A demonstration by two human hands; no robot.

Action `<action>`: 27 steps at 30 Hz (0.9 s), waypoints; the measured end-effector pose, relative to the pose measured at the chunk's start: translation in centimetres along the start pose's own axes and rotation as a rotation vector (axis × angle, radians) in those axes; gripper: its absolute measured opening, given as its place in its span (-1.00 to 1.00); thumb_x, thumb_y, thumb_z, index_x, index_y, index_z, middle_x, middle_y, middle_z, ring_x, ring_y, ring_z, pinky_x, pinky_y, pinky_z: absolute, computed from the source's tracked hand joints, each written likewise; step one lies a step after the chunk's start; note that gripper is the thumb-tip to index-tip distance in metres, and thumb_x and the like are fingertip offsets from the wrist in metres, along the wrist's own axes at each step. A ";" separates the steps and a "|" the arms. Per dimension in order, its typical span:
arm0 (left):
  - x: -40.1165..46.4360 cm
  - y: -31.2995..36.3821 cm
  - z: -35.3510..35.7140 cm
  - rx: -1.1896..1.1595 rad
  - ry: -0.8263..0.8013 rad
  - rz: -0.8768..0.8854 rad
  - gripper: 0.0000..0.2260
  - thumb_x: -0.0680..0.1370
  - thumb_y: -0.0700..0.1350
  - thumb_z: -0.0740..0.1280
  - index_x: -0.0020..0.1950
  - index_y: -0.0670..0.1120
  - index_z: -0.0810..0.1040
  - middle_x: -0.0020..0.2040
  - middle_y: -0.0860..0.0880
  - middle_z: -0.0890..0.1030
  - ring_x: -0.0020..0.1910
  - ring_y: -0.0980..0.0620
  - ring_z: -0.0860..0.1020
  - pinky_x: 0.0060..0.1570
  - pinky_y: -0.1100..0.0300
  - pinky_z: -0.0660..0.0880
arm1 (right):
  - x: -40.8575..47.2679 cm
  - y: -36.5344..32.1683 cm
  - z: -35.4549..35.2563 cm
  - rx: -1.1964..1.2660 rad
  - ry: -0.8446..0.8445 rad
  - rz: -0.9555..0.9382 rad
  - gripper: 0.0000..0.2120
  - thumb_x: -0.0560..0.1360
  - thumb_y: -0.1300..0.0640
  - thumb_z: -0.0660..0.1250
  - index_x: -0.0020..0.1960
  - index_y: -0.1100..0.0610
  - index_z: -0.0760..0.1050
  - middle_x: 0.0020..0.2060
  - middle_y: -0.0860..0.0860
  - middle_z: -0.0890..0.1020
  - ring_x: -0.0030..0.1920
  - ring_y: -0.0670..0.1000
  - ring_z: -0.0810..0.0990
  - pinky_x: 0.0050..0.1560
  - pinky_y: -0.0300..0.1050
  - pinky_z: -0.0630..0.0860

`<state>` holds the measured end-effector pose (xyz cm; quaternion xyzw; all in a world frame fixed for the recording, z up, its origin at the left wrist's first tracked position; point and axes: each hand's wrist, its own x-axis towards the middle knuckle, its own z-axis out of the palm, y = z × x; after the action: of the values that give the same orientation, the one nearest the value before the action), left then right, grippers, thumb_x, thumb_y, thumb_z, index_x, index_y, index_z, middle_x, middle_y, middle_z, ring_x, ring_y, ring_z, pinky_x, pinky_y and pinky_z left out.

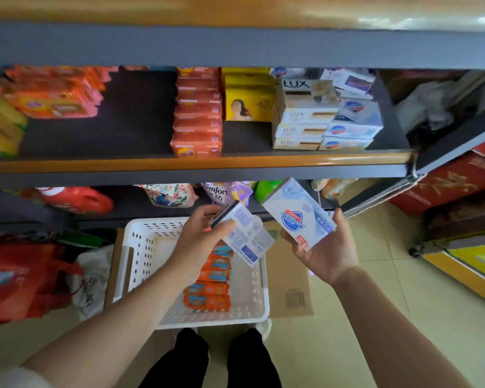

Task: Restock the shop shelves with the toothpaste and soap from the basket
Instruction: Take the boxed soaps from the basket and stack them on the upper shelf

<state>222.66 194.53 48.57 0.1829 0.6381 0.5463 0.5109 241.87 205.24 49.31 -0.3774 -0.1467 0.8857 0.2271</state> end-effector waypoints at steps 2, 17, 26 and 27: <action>0.3 0.1 1.0 -0.029 0.054 -0.031 -0.77 0.41 -0.15 0.39 0.02 -0.08 0.46 -0.12 -0.07 0.61 -0.26 0.14 0.60 -0.36 0.31 0.50 | -0.3 -0.6 -1.0 0.022 -0.077 -0.049 -0.30 -0.02 -0.11 0.62 0.06 0.12 0.60 -0.03 0.13 0.65 -0.13 0.13 0.64 -0.37 -0.18 0.59; 2.5 5.5 11.8 -0.242 -0.173 -0.387 -0.86 0.51 -0.19 0.18 -0.08 -0.10 0.53 -0.36 -0.03 0.65 -0.41 0.04 0.61 -0.36 0.24 0.51 | -2.4 -11.7 -3.2 -0.638 0.229 -0.502 -0.54 0.30 0.37 0.34 0.19 0.17 0.41 -0.02 0.11 0.64 -0.07 0.07 0.63 -0.16 -0.16 0.56; 3.4 9.2 13.1 0.246 -0.112 -0.043 -0.69 0.41 -0.25 0.42 0.08 0.00 0.49 -0.09 0.02 0.63 -0.22 0.07 0.61 -0.29 0.19 0.55 | -1.9 -16.6 -1.2 -0.577 0.330 -0.597 -0.83 0.56 -0.01 0.21 -0.05 0.04 0.52 -0.22 0.03 0.61 -0.28 -0.07 0.60 -0.27 -0.13 0.51; 3.5 9.3 13.0 0.319 -0.123 0.014 -0.67 0.40 -0.26 0.43 0.09 0.01 0.48 -0.08 0.05 0.61 -0.18 0.10 0.60 -0.26 0.24 0.55 | -1.6 -17.3 -0.8 -0.658 0.327 -0.614 -0.79 0.57 -0.04 0.18 -0.09 0.03 0.53 -0.23 0.03 0.61 -0.26 -0.05 0.59 -0.25 -0.15 0.52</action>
<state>229.24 207.07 56.72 0.2994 0.6827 0.4295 0.5097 248.47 219.23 57.17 -0.5029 -0.4865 0.6130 0.3669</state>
